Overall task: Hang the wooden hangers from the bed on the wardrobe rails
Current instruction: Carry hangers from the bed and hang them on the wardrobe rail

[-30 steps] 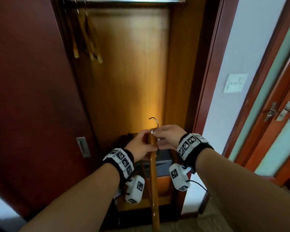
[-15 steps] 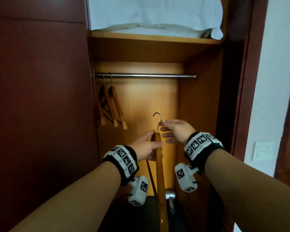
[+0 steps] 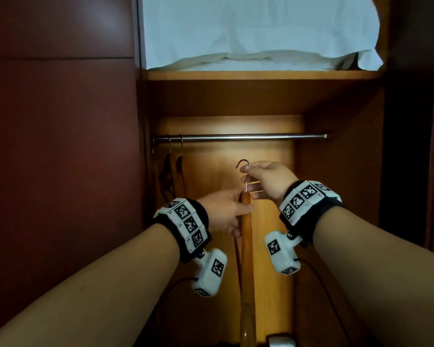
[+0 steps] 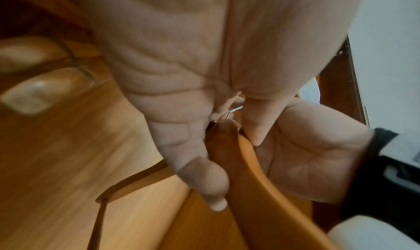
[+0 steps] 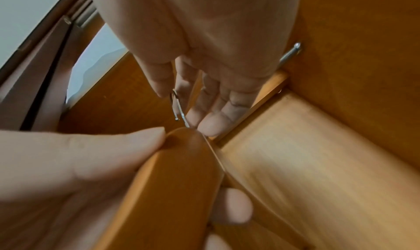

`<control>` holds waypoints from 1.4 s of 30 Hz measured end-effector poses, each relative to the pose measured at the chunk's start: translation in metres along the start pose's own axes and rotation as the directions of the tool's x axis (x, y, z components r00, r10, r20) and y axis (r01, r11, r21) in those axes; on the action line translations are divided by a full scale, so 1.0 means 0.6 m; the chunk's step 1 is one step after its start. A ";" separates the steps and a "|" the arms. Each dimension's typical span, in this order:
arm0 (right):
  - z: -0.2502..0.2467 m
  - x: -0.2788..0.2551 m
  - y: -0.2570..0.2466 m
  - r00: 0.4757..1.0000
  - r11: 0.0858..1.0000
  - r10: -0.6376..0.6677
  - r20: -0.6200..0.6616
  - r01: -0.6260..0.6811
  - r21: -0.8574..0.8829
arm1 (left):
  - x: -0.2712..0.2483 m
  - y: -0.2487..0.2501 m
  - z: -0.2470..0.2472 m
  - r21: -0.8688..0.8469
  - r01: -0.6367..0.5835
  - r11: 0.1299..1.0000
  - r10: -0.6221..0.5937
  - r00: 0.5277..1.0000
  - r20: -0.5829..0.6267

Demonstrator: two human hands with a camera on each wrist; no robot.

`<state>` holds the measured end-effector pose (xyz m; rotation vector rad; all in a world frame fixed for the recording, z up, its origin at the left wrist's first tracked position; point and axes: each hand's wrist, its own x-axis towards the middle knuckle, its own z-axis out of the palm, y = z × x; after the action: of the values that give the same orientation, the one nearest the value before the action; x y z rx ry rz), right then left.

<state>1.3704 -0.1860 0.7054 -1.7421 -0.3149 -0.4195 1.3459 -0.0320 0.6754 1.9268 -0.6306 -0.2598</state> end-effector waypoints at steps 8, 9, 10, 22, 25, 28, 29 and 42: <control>0.014 0.124 -0.046 0.995 0.996 -0.027 0.098 0.019 0.083 | 0.058 0.041 -0.074 0.046 0.078 0.996 -0.068 0.979 -0.193; 0.016 0.136 -0.052 0.994 0.996 -0.016 0.105 0.007 0.092 | 0.064 0.044 -0.081 0.035 0.085 0.996 -0.075 0.973 -0.219; 0.019 0.145 -0.057 0.994 0.996 -0.012 0.107 0.002 0.090 | 0.070 0.044 -0.089 0.030 0.092 0.995 -0.082 0.965 -0.250; 0.072 0.288 -0.111 0.978 0.922 -0.159 0.138 0.197 -0.334 | 0.130 0.038 -0.172 0.046 0.166 0.985 -0.121 0.858 -0.500; 0.094 0.312 -0.115 0.975 0.912 -0.174 0.135 0.211 -0.351 | 0.137 0.031 -0.193 0.069 0.172 0.983 -0.105 0.824 -0.557; 0.115 0.340 -0.116 0.978 0.923 -0.170 0.123 0.201 -0.329 | 0.140 0.019 -0.211 0.089 0.170 0.981 -0.078 0.777 -0.625; 0.122 0.348 -0.116 0.977 0.922 -0.171 0.130 0.205 -0.328 | 0.140 0.018 -0.215 0.104 0.177 0.979 -0.069 0.761 -0.645; 0.203 0.419 -0.123 0.972 0.827 -0.209 0.104 0.232 -0.513 | 0.144 0.019 -0.227 0.243 0.238 0.940 -0.007 0.727 -0.686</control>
<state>1.5771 -0.0557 0.8600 -2.2619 -0.4690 -0.6851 1.4761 0.0242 0.7533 2.1790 -0.0372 0.4965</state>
